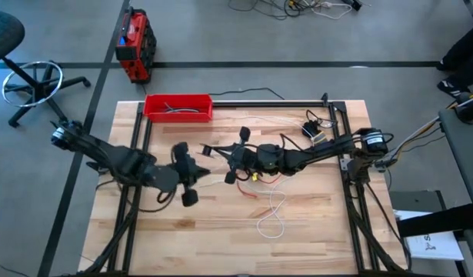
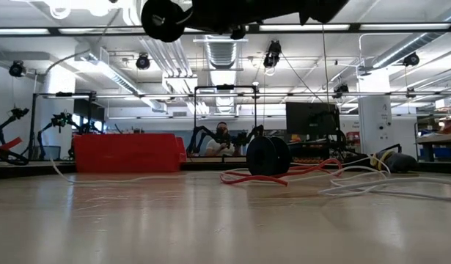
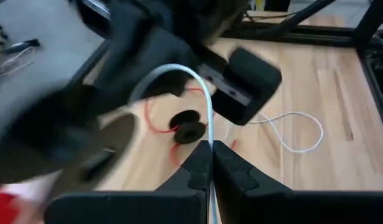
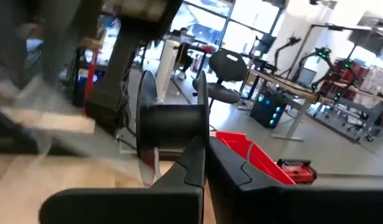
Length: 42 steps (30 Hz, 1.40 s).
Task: Coil cords
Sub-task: Coil the white wire onto the black spool
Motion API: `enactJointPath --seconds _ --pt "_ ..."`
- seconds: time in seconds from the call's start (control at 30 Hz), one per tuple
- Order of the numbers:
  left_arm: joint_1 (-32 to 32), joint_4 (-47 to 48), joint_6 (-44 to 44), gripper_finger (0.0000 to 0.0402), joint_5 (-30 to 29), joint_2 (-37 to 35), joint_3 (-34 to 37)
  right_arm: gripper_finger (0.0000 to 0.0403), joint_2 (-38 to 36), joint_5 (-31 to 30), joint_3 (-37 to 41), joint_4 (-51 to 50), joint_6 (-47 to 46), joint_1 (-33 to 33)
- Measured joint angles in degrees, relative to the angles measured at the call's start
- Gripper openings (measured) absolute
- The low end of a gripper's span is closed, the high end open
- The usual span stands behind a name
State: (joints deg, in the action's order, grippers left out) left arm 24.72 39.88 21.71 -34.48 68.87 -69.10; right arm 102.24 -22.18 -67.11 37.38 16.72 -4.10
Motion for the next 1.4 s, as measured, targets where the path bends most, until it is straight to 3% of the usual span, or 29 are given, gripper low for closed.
enactJointPath --seconds 0.2,0.4,0.63,0.73,0.8,0.93,1.17,1.4 --pt "0.05 21.24 4.06 0.0000 -4.69 0.43 -11.51 0.0000 -0.09 10.12 0.09 -2.30 1.28 0.02" --pt "0.12 30.62 9.43 0.0000 -5.34 -0.35 -13.28 0.0000 -2.44 12.04 0.09 -3.00 -0.68 -0.40" --pt "0.90 26.46 10.42 0.0000 -5.66 -0.67 -6.81 0.0000 -6.64 11.23 0.55 -8.23 -4.39 -0.56" --pt "1.74 22.91 9.78 0.0000 -6.28 -1.10 -4.46 0.0000 -7.66 7.53 0.57 -11.47 -4.67 -0.52" --pt "2.21 22.08 8.67 0.0000 -7.13 -1.30 -3.93 0.0000 -7.74 6.81 0.52 -12.98 -4.54 -0.48" --pt "2.28 22.84 6.38 0.0000 -10.86 -1.93 -4.31 0.0000 -7.67 12.07 0.42 -13.47 -2.40 -0.17" --pt "3.56 22.64 4.65 0.0000 -12.85 -4.76 -6.49 0.0000 -7.85 8.42 0.42 -17.84 -7.52 1.09" --pt "4.27 20.93 4.42 0.0000 -13.58 -6.86 -3.36 0.0000 -8.09 9.47 0.39 -12.17 -10.79 1.13"
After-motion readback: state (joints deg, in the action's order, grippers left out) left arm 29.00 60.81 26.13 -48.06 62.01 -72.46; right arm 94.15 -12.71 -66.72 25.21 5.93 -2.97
